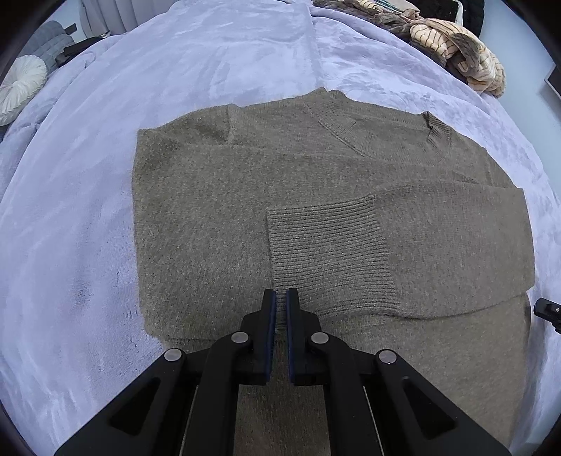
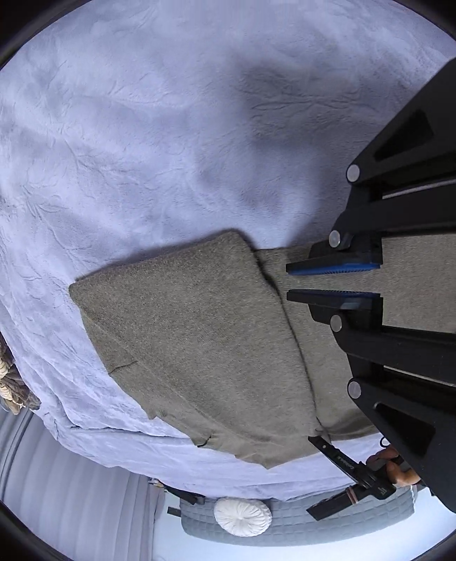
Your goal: Fold small clothes
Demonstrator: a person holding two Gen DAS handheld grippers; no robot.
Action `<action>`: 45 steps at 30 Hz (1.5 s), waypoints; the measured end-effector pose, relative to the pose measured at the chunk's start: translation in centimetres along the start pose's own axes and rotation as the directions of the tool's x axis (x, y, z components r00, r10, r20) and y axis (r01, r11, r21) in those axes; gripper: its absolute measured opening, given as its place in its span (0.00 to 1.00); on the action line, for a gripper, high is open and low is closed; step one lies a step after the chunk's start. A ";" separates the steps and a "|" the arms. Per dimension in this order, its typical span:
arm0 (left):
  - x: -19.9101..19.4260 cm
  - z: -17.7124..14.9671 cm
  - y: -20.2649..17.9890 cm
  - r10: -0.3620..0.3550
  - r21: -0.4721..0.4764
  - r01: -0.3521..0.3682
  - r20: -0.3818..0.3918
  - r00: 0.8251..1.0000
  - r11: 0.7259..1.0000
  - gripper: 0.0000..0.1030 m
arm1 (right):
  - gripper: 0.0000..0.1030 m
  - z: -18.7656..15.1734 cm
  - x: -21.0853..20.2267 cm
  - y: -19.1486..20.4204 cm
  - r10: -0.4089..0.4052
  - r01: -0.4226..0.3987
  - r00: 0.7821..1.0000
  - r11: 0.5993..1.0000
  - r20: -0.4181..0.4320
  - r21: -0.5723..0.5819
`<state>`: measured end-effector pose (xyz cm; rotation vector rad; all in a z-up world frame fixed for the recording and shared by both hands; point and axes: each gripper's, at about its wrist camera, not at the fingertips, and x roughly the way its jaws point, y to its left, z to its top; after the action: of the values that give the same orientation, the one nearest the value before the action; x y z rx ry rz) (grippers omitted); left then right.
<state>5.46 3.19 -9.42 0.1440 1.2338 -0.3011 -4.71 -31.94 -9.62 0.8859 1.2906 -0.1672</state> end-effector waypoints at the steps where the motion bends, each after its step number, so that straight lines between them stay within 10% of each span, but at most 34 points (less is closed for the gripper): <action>1: -0.1 0.0 0.0 0.002 0.000 -0.002 0.000 1.000 1.000 0.06 | 0.10 -0.2 -0.1 0.1 -0.005 0.005 1.000 1.000 -0.003 -0.005; 20: -1.7 -1.8 -0.6 0.033 0.022 -0.032 -0.064 0.997 0.999 0.06 | 0.47 -4.1 0.1 2.7 -0.031 0.028 0.999 0.996 -0.044 -0.083; 26: -2.2 -3.0 -0.1 0.031 -0.005 -0.032 -0.065 0.997 0.999 0.06 | 0.49 -5.0 2.8 6.5 0.186 -0.193 0.974 0.980 -0.131 -0.042; 27: -2.3 -3.2 0.2 0.034 -0.012 -0.035 -0.066 0.997 0.999 0.11 | 0.49 -5.2 3.7 7.5 0.214 -0.222 0.966 0.975 -0.147 -0.035; 29: -2.5 -3.6 0.7 0.057 -0.022 -0.059 -0.069 0.996 0.998 0.82 | 0.49 -5.5 5.8 9.8 0.271 -0.279 0.946 0.960 -0.176 -0.019; 30: -3.0 -3.9 1.2 0.081 -0.033 -0.082 -0.051 0.995 0.996 0.98 | 0.49 -5.6 6.8 10.8 0.298 -0.304 0.936 0.953 -0.186 -0.008; 35: -3.9 -4.3 2.3 0.096 -0.041 -0.097 -0.026 0.995 0.994 0.98 | 0.49 -5.6 11.4 14.8 0.414 -0.402 0.890 0.910 -0.191 0.098; 42: -4.2 -4.9 4.1 0.097 -0.087 -0.099 -0.026 0.995 0.991 0.98 | 0.47 -5.1 14.0 16.2 0.416 -0.386 0.897 0.902 -0.150 0.193; 44: -4.2 -5.1 4.6 0.079 -0.087 -0.081 -0.034 0.996 0.993 0.98 | 0.08 -5.0 13.9 16.4 0.393 -0.367 0.908 0.913 -0.144 0.179; 45: -4.3 -5.2 4.8 0.078 -0.085 -0.081 -0.032 0.996 0.993 0.98 | 0.08 -4.9 13.7 16.6 0.387 -0.363 0.911 0.916 -0.141 0.169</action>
<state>0.92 9.80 -7.35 0.1225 1.2637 -0.1768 5.29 -12.72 -13.86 1.2762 1.2505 0.1287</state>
